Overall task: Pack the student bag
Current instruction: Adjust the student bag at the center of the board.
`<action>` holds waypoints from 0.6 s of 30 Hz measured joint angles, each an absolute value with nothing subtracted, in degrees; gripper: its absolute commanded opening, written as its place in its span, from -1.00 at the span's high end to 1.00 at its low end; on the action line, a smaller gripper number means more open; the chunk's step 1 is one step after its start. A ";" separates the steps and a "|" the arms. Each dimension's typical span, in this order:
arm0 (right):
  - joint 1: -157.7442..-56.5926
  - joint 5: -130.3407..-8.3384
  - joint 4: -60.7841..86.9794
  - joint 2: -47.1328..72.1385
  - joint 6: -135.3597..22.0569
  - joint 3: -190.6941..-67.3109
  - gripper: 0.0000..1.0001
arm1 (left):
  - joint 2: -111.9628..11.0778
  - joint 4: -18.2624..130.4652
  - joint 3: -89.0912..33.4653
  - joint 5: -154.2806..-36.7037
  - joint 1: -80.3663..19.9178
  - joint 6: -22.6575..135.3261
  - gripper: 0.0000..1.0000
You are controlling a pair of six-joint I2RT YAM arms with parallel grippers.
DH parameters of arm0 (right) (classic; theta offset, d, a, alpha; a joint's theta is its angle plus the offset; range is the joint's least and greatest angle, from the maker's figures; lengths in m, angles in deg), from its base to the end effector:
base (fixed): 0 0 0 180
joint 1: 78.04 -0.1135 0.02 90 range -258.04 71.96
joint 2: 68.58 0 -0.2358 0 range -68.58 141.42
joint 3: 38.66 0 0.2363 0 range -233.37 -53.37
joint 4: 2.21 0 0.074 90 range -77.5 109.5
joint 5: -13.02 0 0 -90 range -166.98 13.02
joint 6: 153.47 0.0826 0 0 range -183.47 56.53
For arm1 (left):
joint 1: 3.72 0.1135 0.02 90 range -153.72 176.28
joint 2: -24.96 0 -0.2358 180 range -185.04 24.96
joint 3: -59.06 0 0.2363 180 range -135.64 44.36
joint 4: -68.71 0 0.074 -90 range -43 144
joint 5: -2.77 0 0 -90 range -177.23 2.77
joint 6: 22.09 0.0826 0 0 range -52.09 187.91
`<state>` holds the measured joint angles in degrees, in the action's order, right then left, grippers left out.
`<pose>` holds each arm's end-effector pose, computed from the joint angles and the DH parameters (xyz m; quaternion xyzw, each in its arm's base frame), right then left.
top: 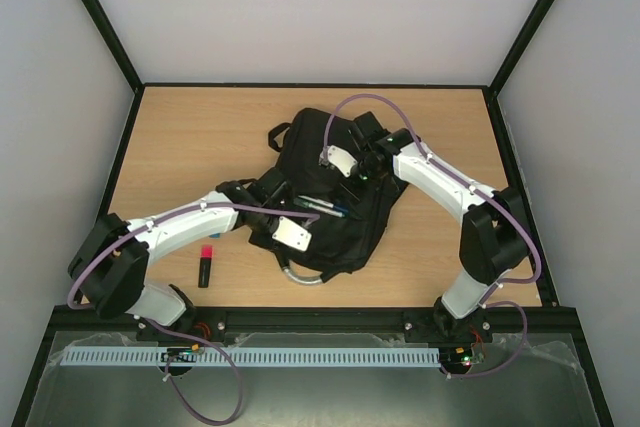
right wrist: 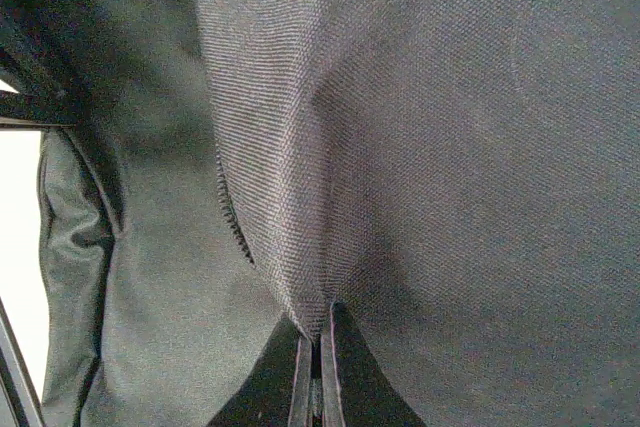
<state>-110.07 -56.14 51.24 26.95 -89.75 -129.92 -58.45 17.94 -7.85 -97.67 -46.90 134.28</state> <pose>0.2889 0.2154 0.2028 -0.5042 0.8006 0.1872 0.2643 0.1936 -0.2022 0.1375 0.8079 0.5485 -0.0479 0.2102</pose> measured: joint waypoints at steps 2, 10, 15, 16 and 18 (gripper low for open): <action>-110.07 -55.99 51.31 27.23 -89.75 -130.36 0.98 | -58.45 18.03 -8.59 -97.21 -46.16 133.91 0.96; -109.92 -61.84 51.35 27.36 -90.91 -135.39 0.98 | -55.39 12.09 -21.71 -101.01 -41.15 129.47 0.96; -109.22 -67.09 54.50 27.32 -93.46 -141.86 0.98 | -49.82 16.09 -29.82 -102.94 -40.67 124.86 0.95; -109.22 -67.70 54.78 27.30 -93.90 -143.15 0.98 | -49.45 16.72 -30.67 -103.11 -40.67 124.08 0.95; -109.20 -68.99 54.41 27.32 -94.45 -145.00 0.98 | -49.03 17.53 -31.02 -103.31 -40.67 122.90 0.96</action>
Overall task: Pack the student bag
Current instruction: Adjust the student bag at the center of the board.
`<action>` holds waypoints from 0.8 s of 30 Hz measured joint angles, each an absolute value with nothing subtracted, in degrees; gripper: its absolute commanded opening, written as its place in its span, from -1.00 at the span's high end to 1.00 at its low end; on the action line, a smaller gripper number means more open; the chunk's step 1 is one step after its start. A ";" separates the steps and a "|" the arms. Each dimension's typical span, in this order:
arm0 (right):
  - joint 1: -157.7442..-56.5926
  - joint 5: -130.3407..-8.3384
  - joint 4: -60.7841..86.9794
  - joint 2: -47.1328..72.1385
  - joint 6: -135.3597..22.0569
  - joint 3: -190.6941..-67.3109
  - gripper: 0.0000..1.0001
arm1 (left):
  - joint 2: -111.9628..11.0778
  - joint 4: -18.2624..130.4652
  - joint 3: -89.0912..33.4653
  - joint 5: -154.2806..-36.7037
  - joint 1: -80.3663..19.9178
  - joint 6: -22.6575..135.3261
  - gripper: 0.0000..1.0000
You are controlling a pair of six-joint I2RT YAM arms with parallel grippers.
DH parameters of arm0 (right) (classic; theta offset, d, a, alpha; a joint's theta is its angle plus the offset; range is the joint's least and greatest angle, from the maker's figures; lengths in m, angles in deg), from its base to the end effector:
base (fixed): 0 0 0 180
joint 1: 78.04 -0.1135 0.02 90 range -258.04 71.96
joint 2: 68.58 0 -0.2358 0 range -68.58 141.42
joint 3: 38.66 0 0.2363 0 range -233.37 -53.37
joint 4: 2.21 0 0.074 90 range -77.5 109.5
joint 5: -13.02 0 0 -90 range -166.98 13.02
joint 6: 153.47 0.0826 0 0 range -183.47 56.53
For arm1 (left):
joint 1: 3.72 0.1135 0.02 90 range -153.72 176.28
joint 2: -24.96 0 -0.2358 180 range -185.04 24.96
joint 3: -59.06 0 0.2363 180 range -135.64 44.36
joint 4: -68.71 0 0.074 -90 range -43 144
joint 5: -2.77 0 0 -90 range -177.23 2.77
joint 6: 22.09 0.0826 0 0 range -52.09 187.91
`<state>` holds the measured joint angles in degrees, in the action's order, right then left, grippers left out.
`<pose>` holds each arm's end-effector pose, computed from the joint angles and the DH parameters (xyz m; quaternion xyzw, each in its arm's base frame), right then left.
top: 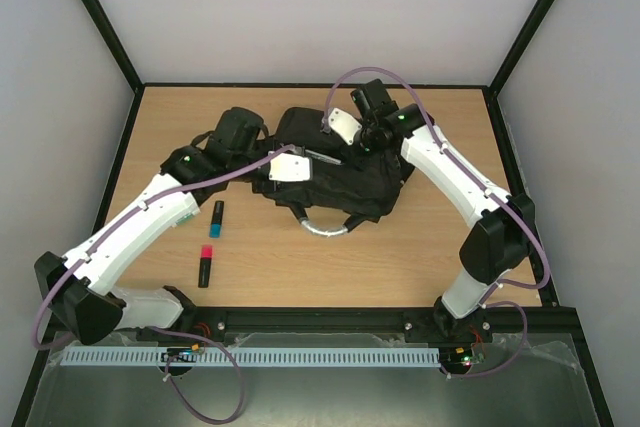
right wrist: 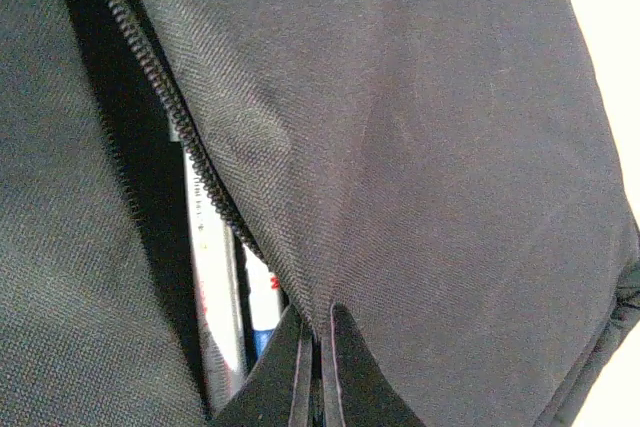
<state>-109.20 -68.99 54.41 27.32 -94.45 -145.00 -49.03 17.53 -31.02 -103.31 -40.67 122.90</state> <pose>0.3231 0.2088 0.2785 -0.4999 0.7793 0.0652 0.3721 0.2320 -0.2031 0.3175 0.6765 0.5643 -0.0510 0.4703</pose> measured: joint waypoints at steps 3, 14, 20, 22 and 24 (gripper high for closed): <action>-108.96 -70.43 53.98 27.32 -94.62 -145.46 0.98 | -49.03 17.73 -29.62 -103.83 -40.67 121.56 0.96; -108.37 -72.38 53.89 27.32 -94.08 -145.46 0.98 | -51.11 18.05 -21.88 -106.08 -40.98 114.59 0.96; -108.11 -73.49 53.60 27.32 -94.10 -145.46 0.98 | -51.18 20.11 -24.72 -105.62 -41.33 109.87 0.96; -107.93 -74.15 53.15 27.32 -94.10 -145.44 0.98 | -51.18 21.57 -26.54 -105.40 -41.33 108.71 0.95; -107.69 -74.70 52.71 27.32 -94.08 -145.35 0.98 | -51.18 23.52 -27.39 -105.21 -41.33 107.92 0.95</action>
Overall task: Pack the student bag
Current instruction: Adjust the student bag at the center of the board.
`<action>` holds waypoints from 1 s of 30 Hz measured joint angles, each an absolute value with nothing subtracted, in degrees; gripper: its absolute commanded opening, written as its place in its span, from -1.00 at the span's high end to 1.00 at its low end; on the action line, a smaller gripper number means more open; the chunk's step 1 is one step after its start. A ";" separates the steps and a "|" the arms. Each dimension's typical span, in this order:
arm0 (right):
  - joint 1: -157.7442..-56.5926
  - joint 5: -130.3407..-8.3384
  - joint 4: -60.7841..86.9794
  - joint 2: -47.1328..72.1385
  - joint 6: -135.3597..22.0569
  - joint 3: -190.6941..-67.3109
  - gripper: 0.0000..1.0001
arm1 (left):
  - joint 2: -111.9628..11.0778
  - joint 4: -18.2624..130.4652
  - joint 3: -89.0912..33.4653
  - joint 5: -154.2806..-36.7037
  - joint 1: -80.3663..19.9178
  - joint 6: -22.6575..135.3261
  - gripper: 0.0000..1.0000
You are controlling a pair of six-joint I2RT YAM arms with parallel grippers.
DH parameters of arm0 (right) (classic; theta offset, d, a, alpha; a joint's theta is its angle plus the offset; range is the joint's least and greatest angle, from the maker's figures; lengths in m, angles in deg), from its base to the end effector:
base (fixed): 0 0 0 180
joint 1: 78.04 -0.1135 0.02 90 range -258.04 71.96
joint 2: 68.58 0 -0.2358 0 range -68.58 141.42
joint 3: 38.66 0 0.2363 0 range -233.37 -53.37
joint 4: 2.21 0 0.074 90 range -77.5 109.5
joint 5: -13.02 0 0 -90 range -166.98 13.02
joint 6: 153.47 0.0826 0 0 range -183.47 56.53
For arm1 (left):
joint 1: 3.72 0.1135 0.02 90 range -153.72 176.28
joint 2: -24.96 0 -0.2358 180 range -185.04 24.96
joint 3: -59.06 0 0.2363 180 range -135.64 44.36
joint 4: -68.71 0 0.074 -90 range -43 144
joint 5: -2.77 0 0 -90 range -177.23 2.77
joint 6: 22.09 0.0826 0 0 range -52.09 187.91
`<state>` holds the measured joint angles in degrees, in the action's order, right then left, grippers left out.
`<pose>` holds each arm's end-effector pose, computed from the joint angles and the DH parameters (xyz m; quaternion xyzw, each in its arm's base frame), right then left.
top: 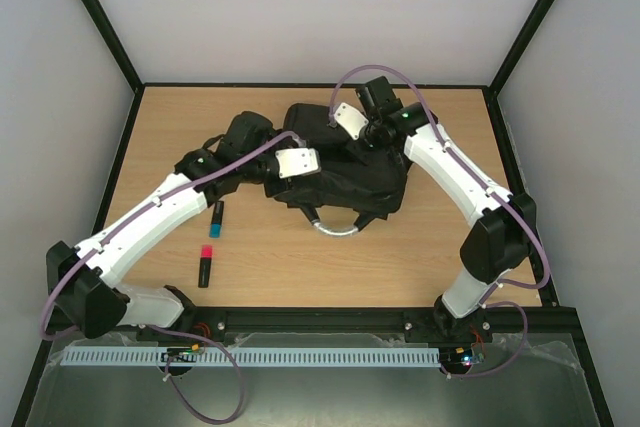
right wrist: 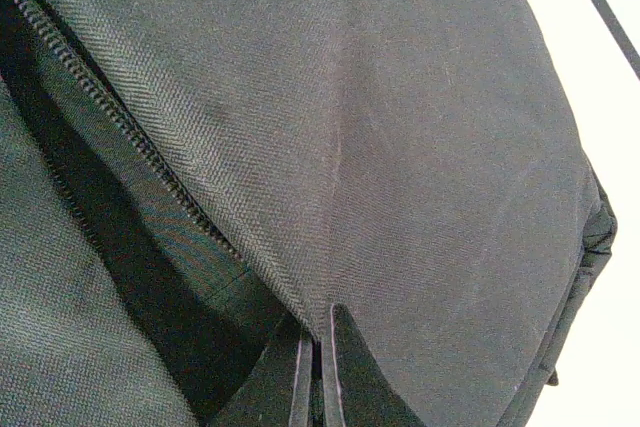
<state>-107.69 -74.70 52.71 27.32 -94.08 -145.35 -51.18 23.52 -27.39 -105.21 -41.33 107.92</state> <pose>0.3362 0.1952 0.2833 -0.4689 0.7925 0.0151 0.3897 0.2389 -0.2162 0.2975 0.6051 0.6370 -0.1289 0.4598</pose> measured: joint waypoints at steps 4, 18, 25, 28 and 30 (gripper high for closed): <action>-107.65 -74.89 51.92 27.21 -94.05 -144.02 0.98 | -51.15 24.22 -25.47 -105.36 -41.40 107.27 0.95; -108.11 -71.46 51.20 27.23 -93.73 -138.27 0.98 | -55.24 21.70 -16.44 -105.93 -41.31 106.66 0.46; -108.00 -68.99 49.78 27.38 -92.63 -135.63 0.98 | -57.10 18.34 -19.74 -106.17 -40.15 102.33 0.24; -107.89 -67.72 49.23 27.93 -92.07 -134.49 0.98 | -57.08 16.37 -21.38 -106.13 -40.02 102.13 0.18; -107.89 -66.81 49.58 28.30 -91.63 -133.79 0.98 | -56.77 15.82 -22.45 -105.97 -39.84 102.44 0.11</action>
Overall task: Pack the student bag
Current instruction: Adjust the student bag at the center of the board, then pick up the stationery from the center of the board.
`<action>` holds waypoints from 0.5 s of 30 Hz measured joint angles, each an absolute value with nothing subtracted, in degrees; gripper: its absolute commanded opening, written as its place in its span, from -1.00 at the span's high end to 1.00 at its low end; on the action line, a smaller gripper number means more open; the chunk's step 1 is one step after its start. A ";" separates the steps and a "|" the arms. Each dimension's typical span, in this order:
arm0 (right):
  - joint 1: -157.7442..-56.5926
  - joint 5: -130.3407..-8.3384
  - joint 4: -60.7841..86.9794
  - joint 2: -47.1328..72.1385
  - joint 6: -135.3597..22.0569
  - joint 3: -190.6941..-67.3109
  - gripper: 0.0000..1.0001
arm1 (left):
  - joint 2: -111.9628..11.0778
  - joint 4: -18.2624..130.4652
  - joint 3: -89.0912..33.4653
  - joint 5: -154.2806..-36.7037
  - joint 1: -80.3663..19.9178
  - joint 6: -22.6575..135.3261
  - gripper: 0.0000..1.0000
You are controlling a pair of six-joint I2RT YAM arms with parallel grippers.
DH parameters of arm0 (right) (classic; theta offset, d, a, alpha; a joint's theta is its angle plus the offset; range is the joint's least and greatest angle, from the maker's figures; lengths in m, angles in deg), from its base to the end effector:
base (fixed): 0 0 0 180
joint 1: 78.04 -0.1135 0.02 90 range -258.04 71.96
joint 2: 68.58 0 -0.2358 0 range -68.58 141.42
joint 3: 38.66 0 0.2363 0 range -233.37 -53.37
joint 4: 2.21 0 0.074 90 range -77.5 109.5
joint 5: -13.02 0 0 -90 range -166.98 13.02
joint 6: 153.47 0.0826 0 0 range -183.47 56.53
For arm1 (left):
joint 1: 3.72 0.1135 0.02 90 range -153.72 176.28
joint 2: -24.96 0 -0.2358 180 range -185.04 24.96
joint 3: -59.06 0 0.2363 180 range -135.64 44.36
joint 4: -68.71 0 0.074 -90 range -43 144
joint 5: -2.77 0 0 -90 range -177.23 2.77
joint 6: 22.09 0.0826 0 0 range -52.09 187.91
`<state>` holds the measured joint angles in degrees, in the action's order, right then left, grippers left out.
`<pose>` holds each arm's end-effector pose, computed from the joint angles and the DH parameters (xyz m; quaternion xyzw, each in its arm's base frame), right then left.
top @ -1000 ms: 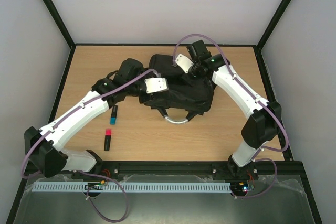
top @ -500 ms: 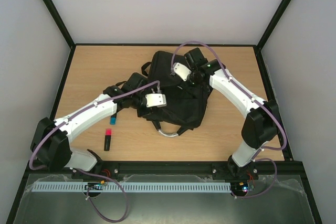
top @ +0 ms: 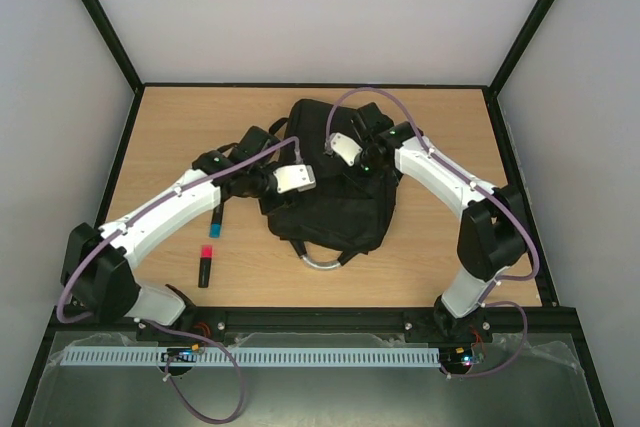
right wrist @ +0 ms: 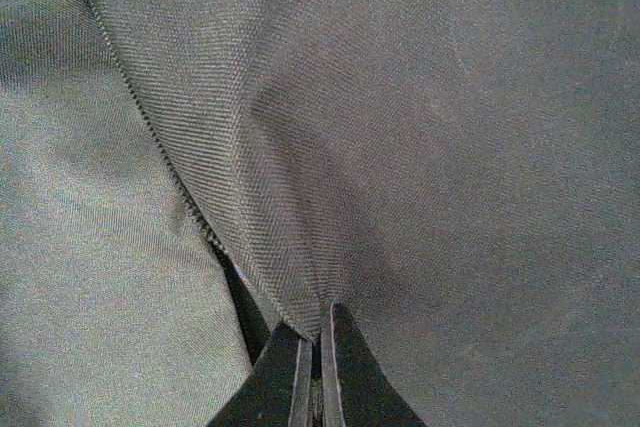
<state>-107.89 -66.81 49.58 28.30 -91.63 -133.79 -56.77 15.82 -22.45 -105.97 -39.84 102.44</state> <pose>0.3195 0.2002 0.2155 -0.4830 0.8140 0.0888 0.3103 0.2378 -0.2064 0.2242 0.5832 0.7339 -0.1588 0.3100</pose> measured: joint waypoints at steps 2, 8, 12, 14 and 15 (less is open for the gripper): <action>-107.89 -66.35 49.56 28.91 -91.24 -133.48 0.98 | -55.74 15.56 -22.56 -105.54 -39.41 102.83 0.00; -107.84 -65.65 49.54 29.02 -90.75 -133.48 0.98 | -49.27 13.97 -21.31 -102.41 -37.72 101.48 -0.25; -107.76 -65.41 49.54 29.02 -90.34 -133.48 0.98 | -47.44 13.75 -19.63 -97.80 -34.86 96.95 -0.27; -107.76 -65.39 49.54 29.02 -90.19 -133.48 0.98 | -47.92 13.49 -18.27 -94.94 -32.28 93.80 -0.26; -107.76 -65.34 49.54 29.02 -90.14 -133.48 0.98 | -48.29 13.20 -17.66 -93.82 -30.88 92.40 -0.25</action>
<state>-107.76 -65.34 49.54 29.02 -90.14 -133.48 -48.29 13.20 -17.66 -93.82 -30.88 92.40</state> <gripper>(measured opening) 0.021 0.632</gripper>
